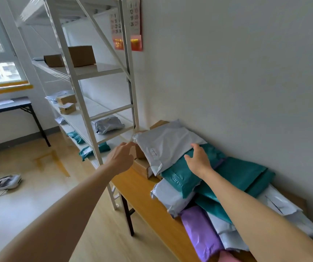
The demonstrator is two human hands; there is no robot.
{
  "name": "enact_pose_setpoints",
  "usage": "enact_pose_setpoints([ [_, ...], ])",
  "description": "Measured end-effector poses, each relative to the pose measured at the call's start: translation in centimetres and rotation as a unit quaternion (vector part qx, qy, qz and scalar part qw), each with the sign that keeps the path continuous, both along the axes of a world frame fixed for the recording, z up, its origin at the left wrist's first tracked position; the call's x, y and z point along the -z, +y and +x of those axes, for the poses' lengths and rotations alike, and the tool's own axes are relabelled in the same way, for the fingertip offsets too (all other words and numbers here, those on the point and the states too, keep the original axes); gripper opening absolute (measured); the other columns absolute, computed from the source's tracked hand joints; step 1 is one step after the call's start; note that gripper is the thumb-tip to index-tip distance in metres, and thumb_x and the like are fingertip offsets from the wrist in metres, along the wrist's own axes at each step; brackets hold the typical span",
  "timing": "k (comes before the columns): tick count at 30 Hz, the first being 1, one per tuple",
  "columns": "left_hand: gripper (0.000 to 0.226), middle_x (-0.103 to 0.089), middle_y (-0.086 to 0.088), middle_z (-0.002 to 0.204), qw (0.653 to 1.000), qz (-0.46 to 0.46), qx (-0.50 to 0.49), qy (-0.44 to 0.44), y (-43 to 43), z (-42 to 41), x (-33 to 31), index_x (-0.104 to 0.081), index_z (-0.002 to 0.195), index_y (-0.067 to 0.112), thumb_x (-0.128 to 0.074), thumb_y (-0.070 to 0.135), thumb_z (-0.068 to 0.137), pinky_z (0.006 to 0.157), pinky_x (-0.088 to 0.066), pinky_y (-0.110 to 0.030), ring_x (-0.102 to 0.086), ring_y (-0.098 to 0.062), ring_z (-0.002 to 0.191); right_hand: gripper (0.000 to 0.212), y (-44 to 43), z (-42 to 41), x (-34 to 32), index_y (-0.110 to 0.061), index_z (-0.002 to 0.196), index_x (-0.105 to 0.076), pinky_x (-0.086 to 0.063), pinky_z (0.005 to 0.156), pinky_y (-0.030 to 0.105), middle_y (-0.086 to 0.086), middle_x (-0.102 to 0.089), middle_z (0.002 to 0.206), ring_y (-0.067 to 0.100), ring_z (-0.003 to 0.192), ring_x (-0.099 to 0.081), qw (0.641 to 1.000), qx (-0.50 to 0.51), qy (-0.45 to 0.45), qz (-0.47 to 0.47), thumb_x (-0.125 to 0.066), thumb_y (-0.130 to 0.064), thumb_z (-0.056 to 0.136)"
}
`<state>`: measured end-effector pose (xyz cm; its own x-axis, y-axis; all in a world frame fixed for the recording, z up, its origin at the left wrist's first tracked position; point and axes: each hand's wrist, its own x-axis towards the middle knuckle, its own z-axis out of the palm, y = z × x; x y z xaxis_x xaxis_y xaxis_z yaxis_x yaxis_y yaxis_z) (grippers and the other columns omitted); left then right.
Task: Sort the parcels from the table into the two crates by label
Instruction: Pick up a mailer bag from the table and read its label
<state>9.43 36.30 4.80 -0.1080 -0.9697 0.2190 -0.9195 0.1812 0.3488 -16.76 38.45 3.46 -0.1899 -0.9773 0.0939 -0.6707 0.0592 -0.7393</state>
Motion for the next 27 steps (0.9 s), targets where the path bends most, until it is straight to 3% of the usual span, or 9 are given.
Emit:
enact_pose_setpoints([
  [7,0.048,-0.048,-0.005,0.14,0.999,0.022,0.034,-0.024,-7.4,4.3,0.0,-0.041,0.142,0.026,-0.045,0.012,0.096,0.078,-0.05,-0.032,-0.056,-0.024,0.112,0.052,-3.8,4.8,2.6,-0.007,0.145,-0.033,-0.038,0.086,0.022,0.012,-0.038,0.146,0.025,0.128,-0.045,0.998,0.052,-0.007,0.019,-0.051,-0.012,0.097],
  [12,0.047,-0.051,-0.007,0.136,0.995,0.055,0.079,-0.014,-11.3,4.2,2.7,-0.041,0.142,0.026,-0.041,0.011,0.098,0.066,-0.046,-0.023,-0.058,-0.023,0.107,0.052,-6.7,5.5,3.9,-0.008,0.145,-0.034,-0.041,0.092,0.027,0.01,-0.038,0.147,0.026,0.13,-0.044,0.996,0.083,-0.003,0.036,-0.051,-0.012,0.097],
  [18,0.045,-0.048,-0.006,0.142,0.993,0.067,0.098,0.001,-17.2,4.0,4.8,-0.044,0.14,0.024,-0.042,0.012,0.097,0.077,-0.049,-0.026,-0.054,-0.024,0.119,0.048,-12.3,5.6,5.5,-0.01,0.143,-0.035,-0.043,0.095,0.031,0.012,-0.037,0.147,0.027,0.127,-0.046,0.995,0.089,0.009,0.053,-0.051,-0.015,0.097],
  [21,0.045,-0.048,-0.005,0.142,0.993,0.062,0.099,-0.003,-20.7,4.2,5.0,-0.043,0.141,0.024,-0.043,0.012,0.098,0.075,-0.046,-0.025,-0.053,-0.024,0.121,0.047,-16.1,6.2,6.1,-0.011,0.143,-0.036,-0.045,0.094,0.032,0.011,-0.037,0.146,0.027,0.124,-0.048,0.994,0.091,0.006,0.056,-0.05,-0.014,0.098],
  [27,0.04,-0.049,-0.004,0.141,0.992,0.073,0.106,-0.009,-29.2,4.5,4.9,-0.045,0.139,0.023,-0.045,0.018,0.1,0.091,-0.046,-0.031,-0.052,-0.024,0.122,0.047,-24.2,6.9,6.0,-0.013,0.144,-0.033,-0.044,0.093,0.031,0.008,-0.034,0.148,0.026,0.123,-0.05,0.995,0.087,0.006,0.057,-0.047,-0.016,0.099],
])
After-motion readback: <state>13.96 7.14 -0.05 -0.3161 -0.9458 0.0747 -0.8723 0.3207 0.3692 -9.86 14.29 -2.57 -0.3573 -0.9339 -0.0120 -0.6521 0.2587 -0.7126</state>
